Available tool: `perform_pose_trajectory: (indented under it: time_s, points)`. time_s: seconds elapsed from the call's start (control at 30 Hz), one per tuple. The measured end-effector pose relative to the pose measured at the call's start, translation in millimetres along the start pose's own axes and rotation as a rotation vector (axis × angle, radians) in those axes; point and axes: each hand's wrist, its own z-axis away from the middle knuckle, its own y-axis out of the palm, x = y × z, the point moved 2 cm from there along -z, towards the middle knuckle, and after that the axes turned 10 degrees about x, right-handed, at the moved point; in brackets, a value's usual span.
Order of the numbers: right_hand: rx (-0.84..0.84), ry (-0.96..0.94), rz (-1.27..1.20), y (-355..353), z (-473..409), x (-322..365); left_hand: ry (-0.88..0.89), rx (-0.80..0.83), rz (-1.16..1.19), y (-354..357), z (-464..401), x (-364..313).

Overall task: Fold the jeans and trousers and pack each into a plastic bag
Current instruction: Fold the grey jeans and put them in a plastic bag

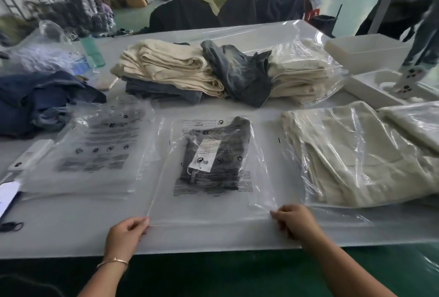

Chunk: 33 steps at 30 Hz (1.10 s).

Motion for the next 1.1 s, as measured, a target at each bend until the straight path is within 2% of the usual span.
perform_pose_trajectory:
  time_s: [0.03, 0.1, 0.13, 0.17, 0.2, 0.27, 0.33, 0.37, 0.43, 0.53, 0.7, 0.83, 0.93, 1.1]
  points:
    - [0.037, -0.006, -0.053, -2, 1, -1, -0.005, -0.052, -0.041, 3, 4, -4]
    - [0.131, -0.008, -0.134, -5, 4, -2, 0.034, -0.259, -0.259, 13, 15, -17]
    - [0.173, -0.01, -0.176, -6, 5, -2, 0.134, -0.356, -0.394, 24, 25, -29]
    - [0.203, -0.017, -0.219, -8, 6, -2, 0.312, -0.389, -0.492, 42, 37, -44]
    - [0.22, -0.027, -0.252, -9, 6, -2, 0.522, -0.33, -0.549, 65, 50, -61]
    - [0.22, -0.057, -0.273, -9, 4, -3, 0.894, -0.072, -0.652, 118, 75, -91]
    - [0.204, -0.081, -0.257, -8, 3, -4, 1.082, 0.176, -0.792, 162, 90, -110]
    - [0.204, -0.082, -0.254, -8, 3, -4, 1.131, 0.248, -0.863, 178, 94, -117]
    - [0.208, -0.08, -0.262, -8, 3, -6, 1.18, 0.307, -0.962, 200, 96, -129]
    - [0.214, -0.09, -0.268, -10, 4, -7, 1.291, 0.303, -1.017, 216, 97, -140]
    - [0.246, -0.073, -0.293, -14, 6, -3, 1.484, 0.202, -1.102, 229, 98, -146]
    - [0.238, -0.049, -0.336, -16, 5, -4, 1.557, 0.171, -1.137, 232, 97, -150]
    - [0.176, -0.041, -0.366, -13, 1, -6, 1.56, 0.174, -1.157, 225, 92, -144]
    - [0.088, -0.053, -0.401, -12, -2, -12, 1.368, 0.204, -1.313, 166, 69, -106]
